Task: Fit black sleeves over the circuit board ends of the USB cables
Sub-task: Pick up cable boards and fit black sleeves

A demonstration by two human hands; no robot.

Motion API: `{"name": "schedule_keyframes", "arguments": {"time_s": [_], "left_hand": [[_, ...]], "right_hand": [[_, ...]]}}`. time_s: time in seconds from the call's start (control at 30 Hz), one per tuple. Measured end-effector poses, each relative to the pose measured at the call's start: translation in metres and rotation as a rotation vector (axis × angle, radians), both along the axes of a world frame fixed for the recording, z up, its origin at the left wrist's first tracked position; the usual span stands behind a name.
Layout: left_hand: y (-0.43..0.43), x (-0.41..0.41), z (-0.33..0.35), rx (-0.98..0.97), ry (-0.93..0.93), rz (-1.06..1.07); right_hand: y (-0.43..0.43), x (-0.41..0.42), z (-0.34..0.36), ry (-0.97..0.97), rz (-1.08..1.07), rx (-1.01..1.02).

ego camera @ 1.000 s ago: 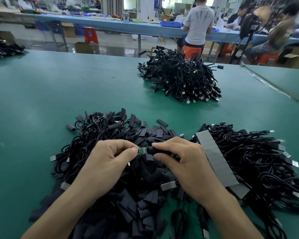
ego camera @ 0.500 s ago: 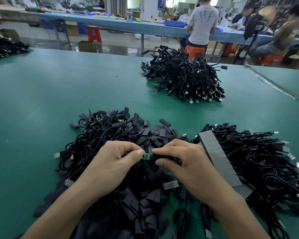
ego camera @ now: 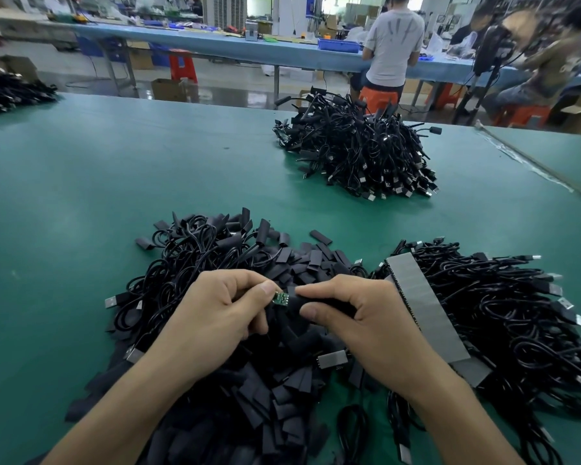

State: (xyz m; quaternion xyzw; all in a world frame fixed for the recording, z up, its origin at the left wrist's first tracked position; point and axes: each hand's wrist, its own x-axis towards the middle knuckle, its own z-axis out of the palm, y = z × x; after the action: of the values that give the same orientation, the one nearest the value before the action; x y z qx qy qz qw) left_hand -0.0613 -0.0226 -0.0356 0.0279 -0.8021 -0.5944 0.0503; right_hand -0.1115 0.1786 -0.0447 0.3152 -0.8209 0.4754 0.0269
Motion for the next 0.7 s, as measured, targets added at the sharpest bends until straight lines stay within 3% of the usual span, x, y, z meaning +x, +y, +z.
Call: {"name": "schedule_keyframes", "arguments": {"time_s": [0.1,0.23,0.5,0.7], "left_hand": [[0.0004,0.0001,0.0007,-0.023,0.001,-0.007],[0.0009,-0.0003,0.0015,0.028,-0.01,0.004],[0.0023,-0.0003,0.0026,0.072,-0.005,0.035],[0.0037,0.0014,0.0027,0.088,-0.035,-0.04]], "right_hand": [[-0.0029,0.0006,-0.0014,0.121,-0.051,0.032],[-0.0022,-0.0003,-0.0028,0.096,-0.081,-0.066],[-0.004,0.0036,0.0033,0.162,0.008,-0.059],[-0.011,0.006,-0.0003,0.196,-0.054,-0.084]]}}
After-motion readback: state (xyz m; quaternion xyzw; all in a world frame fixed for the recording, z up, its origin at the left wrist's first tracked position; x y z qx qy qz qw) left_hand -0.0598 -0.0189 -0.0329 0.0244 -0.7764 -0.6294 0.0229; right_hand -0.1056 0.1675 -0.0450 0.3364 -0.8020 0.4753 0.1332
